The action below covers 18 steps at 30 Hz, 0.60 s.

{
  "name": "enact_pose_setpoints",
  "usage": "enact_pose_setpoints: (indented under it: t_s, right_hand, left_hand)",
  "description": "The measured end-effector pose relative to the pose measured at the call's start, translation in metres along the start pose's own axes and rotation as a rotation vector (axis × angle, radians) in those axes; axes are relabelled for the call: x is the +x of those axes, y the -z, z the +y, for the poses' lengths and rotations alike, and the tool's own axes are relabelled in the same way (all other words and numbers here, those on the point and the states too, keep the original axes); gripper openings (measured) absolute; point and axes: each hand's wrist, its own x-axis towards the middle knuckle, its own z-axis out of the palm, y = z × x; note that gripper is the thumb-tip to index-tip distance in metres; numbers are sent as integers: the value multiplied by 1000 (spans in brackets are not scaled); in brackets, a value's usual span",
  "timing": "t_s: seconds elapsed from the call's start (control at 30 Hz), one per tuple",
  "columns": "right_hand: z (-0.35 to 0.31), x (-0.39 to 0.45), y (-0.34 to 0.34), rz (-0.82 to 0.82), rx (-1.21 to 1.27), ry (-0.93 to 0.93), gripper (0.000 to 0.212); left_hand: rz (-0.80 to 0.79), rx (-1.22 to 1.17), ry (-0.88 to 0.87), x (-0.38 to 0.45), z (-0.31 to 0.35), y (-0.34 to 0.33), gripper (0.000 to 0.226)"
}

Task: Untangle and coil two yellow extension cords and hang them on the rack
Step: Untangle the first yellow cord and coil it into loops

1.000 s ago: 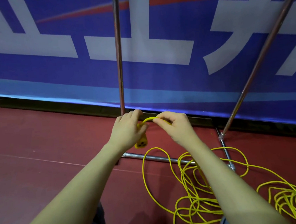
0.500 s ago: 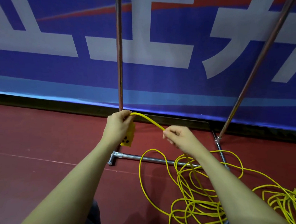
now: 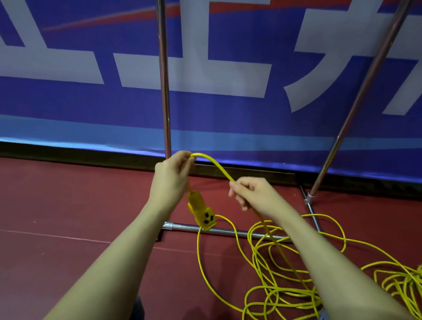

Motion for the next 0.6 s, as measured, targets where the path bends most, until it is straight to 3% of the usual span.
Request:
enact_pose_setpoints:
  t_s: [0.13, 0.33, 0.4, 0.47, 0.53, 0.6]
  right_hand:
    - [15, -9, 14, -28, -49, -104, 31]
    - [-10, -4, 6, 49, 168, -75, 32]
    - [-15, -1, -4, 23, 159, -62, 32]
    - [-17, 2, -14, -9, 181, -54, 32]
    - [-20, 4, -19, -22, 220, -40, 32]
    - [-23, 3, -18, -32, 245, -30, 32]
  left_hand:
    - [30, 28, 41, 3, -3, -3, 17]
    - [-14, 172, 107, 4, -16, -7, 13]
    - [-40, 197, 183, 0, -11, -12, 28]
    - [-199, -36, 486, -3, -3, -19, 51]
    - [-410, -455, 834, -6, 8, -24, 63]
    - [-500, -761, 940, -7, 15, -28, 62]
